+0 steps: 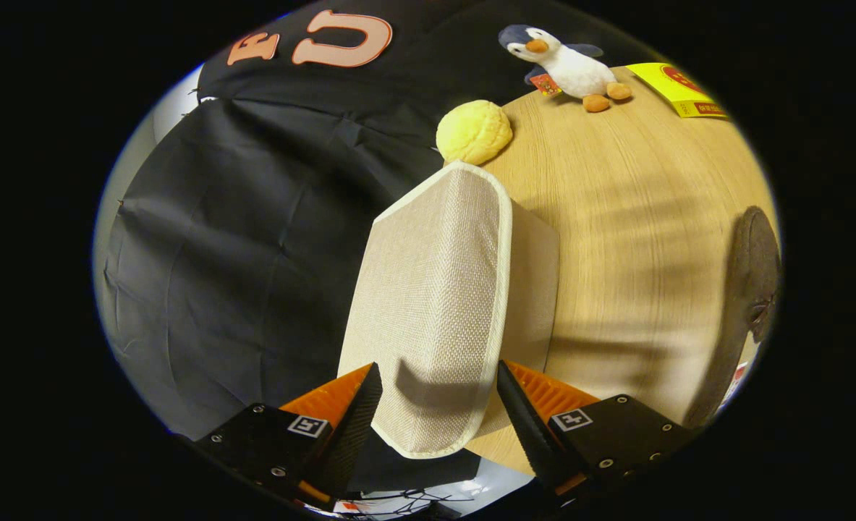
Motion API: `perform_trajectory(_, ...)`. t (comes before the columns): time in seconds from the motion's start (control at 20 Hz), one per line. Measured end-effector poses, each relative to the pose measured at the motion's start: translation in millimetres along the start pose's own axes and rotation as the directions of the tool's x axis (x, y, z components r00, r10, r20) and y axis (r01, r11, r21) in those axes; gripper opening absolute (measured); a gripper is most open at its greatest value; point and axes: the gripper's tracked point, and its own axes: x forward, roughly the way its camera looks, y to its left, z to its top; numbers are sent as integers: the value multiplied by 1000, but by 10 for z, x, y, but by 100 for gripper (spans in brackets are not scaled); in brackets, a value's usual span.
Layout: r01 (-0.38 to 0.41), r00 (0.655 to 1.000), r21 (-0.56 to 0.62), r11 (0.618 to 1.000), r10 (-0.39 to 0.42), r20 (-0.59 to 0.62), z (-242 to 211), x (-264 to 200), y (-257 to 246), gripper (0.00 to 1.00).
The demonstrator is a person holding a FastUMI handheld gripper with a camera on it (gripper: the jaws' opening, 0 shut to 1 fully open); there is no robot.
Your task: Open the storage box then place both shoes into the box .Put the left shoe in first, then the right shoe, with the right side of both shoes facing outward in a uniform manner.
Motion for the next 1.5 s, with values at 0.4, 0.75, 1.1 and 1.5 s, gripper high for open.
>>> perform_trajectory(0.4, -104, 994, 4, 995, 104, 34, -5, -246, 302, 86)
perform_trajectory(0.75, -269, 960, -7, 963, 269, 82, 127, -562, 998, 53)
perform_trajectory(1.1, -301, 938, -185, 935, 326, 120, 333, -510, 1892, 25)
perform_trajectory(1.5, -241, 963, -278, 930, 264, 46, 176, 98, 2640, 16)
